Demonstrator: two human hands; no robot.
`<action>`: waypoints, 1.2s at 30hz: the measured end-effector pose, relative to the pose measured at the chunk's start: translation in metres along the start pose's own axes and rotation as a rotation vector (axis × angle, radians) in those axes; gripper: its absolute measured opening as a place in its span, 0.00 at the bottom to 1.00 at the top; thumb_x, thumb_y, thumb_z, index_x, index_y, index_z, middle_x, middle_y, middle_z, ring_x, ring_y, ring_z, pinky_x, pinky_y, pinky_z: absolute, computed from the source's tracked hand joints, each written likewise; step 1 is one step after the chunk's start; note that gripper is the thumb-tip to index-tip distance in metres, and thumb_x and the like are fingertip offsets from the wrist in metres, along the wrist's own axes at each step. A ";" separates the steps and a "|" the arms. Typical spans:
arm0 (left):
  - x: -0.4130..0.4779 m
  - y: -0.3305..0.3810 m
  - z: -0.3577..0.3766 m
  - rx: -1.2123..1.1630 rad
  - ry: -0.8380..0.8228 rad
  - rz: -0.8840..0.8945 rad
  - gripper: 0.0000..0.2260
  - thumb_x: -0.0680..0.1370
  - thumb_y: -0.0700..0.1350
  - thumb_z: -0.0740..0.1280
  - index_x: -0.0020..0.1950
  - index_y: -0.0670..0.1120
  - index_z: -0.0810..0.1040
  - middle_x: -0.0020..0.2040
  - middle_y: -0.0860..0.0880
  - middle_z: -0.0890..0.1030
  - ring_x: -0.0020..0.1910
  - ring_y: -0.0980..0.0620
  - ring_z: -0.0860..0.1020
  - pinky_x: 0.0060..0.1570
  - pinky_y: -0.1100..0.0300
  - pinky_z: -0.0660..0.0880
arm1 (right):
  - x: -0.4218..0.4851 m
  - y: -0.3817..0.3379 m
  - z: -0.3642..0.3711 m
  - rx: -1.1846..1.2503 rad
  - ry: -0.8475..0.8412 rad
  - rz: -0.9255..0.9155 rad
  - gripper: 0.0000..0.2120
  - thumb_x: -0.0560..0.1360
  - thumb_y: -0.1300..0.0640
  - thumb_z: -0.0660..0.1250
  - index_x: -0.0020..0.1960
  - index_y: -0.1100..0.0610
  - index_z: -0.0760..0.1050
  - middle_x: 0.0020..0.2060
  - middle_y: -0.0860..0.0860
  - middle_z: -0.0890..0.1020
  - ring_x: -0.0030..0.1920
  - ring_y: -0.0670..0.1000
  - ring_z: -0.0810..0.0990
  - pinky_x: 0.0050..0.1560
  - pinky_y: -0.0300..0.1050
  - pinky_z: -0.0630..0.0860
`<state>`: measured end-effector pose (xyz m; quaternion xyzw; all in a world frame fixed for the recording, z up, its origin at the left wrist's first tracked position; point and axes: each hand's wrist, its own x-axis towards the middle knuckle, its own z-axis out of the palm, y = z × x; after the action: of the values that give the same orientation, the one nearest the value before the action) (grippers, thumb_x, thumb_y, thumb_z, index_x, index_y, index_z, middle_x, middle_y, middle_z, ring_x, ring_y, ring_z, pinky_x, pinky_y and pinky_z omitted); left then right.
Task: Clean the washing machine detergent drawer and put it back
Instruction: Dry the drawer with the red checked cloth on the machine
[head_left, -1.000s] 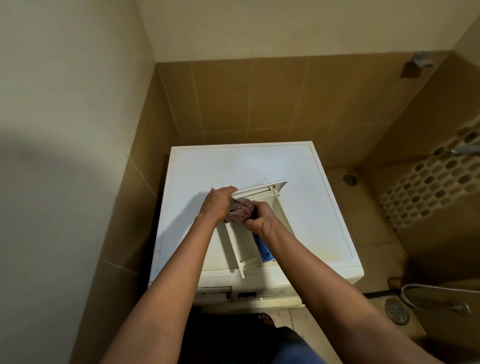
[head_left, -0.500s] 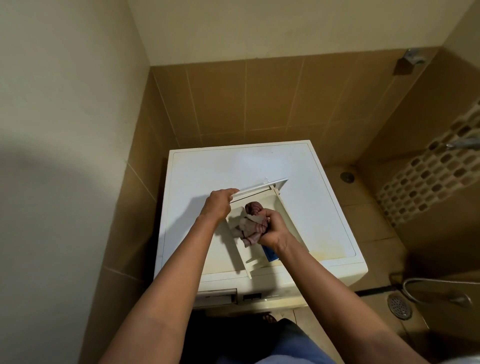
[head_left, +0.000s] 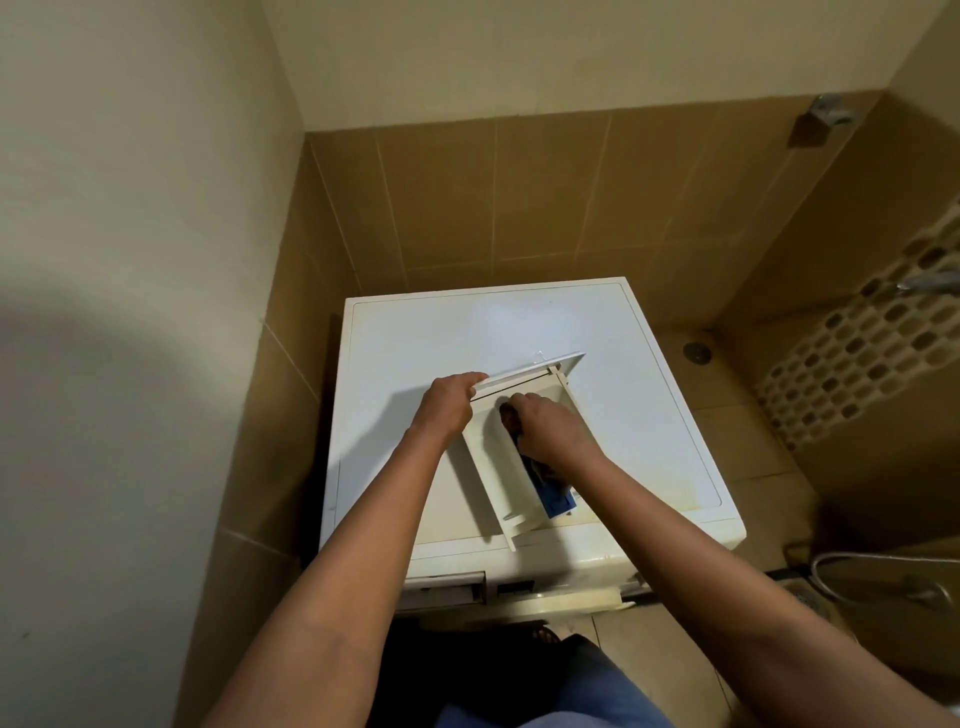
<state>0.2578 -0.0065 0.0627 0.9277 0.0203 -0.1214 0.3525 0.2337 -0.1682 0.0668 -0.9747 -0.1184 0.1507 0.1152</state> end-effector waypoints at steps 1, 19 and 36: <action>0.000 0.000 0.001 0.005 0.005 0.002 0.26 0.77 0.30 0.53 0.69 0.50 0.75 0.59 0.43 0.79 0.58 0.44 0.77 0.45 0.59 0.71 | 0.004 -0.002 -0.002 -0.041 -0.032 -0.002 0.23 0.72 0.61 0.64 0.67 0.56 0.68 0.58 0.55 0.77 0.56 0.58 0.77 0.49 0.48 0.74; 0.000 0.002 0.008 0.020 0.110 0.006 0.23 0.78 0.32 0.55 0.68 0.49 0.76 0.59 0.45 0.81 0.59 0.45 0.77 0.54 0.57 0.72 | -0.025 -0.018 0.034 -0.233 0.060 0.056 0.28 0.75 0.47 0.60 0.71 0.58 0.60 0.71 0.54 0.65 0.63 0.63 0.68 0.59 0.54 0.64; -0.002 0.005 0.012 0.035 0.185 0.000 0.24 0.76 0.30 0.55 0.67 0.47 0.77 0.58 0.45 0.82 0.59 0.45 0.77 0.55 0.59 0.71 | -0.001 0.025 0.038 -0.273 -0.081 -0.135 0.32 0.73 0.43 0.59 0.73 0.54 0.61 0.74 0.53 0.64 0.77 0.56 0.42 0.73 0.63 0.35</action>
<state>0.2538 -0.0180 0.0573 0.9409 0.0506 -0.0356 0.3330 0.2255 -0.1853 0.0256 -0.9642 -0.2077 0.1643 -0.0133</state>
